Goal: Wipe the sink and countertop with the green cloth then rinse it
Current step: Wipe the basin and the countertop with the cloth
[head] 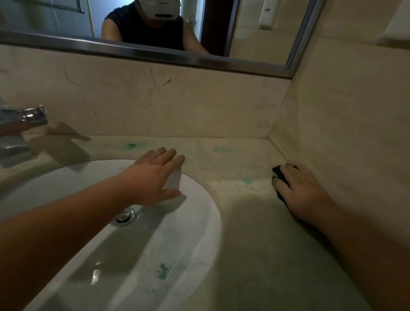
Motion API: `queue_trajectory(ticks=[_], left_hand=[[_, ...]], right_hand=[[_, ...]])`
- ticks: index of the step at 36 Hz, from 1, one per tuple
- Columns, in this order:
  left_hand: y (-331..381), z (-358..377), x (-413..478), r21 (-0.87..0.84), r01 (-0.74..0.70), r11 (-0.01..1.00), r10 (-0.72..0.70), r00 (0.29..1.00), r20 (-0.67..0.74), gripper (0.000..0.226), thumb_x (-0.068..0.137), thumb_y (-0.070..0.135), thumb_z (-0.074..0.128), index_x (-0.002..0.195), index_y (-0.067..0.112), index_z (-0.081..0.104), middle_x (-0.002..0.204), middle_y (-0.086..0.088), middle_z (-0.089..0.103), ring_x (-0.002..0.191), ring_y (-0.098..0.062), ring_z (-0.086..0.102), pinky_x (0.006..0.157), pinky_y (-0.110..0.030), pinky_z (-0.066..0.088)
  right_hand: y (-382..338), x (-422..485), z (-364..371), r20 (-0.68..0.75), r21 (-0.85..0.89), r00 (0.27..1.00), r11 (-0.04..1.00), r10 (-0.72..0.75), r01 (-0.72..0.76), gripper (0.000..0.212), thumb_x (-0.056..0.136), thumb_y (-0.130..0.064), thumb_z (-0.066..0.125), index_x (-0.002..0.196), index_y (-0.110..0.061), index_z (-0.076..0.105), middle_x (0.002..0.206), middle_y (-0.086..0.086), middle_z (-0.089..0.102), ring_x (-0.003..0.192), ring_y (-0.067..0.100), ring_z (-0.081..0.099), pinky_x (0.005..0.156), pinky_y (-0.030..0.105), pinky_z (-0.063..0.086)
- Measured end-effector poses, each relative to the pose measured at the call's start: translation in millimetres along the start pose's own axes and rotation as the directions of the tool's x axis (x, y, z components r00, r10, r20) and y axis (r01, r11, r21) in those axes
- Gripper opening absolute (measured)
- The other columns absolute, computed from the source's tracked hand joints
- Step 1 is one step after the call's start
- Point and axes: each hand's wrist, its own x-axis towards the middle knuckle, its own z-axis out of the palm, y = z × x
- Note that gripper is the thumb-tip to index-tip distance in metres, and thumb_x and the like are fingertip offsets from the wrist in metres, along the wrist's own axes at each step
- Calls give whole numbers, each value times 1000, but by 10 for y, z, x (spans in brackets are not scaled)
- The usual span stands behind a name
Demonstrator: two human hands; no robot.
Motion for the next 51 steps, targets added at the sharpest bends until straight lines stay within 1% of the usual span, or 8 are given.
queue_trajectory(ticks=[9,19,24,27,31,40,48,51], left_hand=[[-83,-24,6,-53,-31,998,32,999,11,101,93,44,68,169,33,2,178,1,1,163,-22,4,127,-31,7],[-386,-124,-44,-60,-99,993,101,995,25,98,94,24,64,167,42,0,177,12,4,162,-11,6,128,-30,8],[-595,24,-107,-40,-96,995,97,995,16,101,94,18,61,168,31,-6,177,9,-7,162,-10,-3,112,-9,-18],[-627,86,-96,-74,-119,990,121,993,13,105,93,20,65,168,33,-8,176,11,-10,161,-8,-6,121,-19,-8],[-691,103,-73,-89,-146,985,147,989,7,106,93,22,65,167,38,-9,174,16,-13,153,3,-13,122,-21,-5],[-774,145,-34,-121,-170,978,171,985,-1,105,92,21,64,166,42,-7,172,20,-13,158,1,-10,125,-21,-2],[-741,48,-39,-166,-117,979,125,991,39,104,93,6,60,166,47,-2,172,25,-10,158,2,-6,122,-21,-1],[-741,43,-19,-181,-103,978,111,993,33,103,94,7,60,165,49,0,170,28,-9,153,7,-5,120,-20,1]], right_hand=[[-795,132,51,-45,-10,970,971,-240,240,47,111,-29,34,155,-16,41,160,7,43,145,25,38,119,35,23],[-1723,-173,-88,11,153,714,707,-700,691,30,100,-16,55,124,-15,74,129,4,72,120,20,62,105,27,42],[-1081,-14,-422,-214,155,812,801,-544,578,32,93,-32,63,121,-24,75,128,-1,72,122,18,63,108,26,40],[-548,239,-418,-62,100,959,955,-276,281,42,97,-43,61,138,-32,63,152,-3,53,142,23,46,116,31,30],[-288,397,-3,23,24,999,999,-31,31,63,101,-56,33,153,-23,44,159,11,41,145,34,38,118,50,32],[-1177,405,170,-16,118,939,932,-344,344,47,107,-36,45,153,-28,45,164,-1,38,150,21,32,125,40,22],[-2045,14,161,89,190,703,705,-706,683,20,105,-25,51,118,-26,65,121,-6,62,104,11,59,84,28,50],[-1822,-61,-20,-26,177,757,742,-653,647,34,100,-23,62,133,-33,62,138,-8,59,113,9,58,95,22,48]])
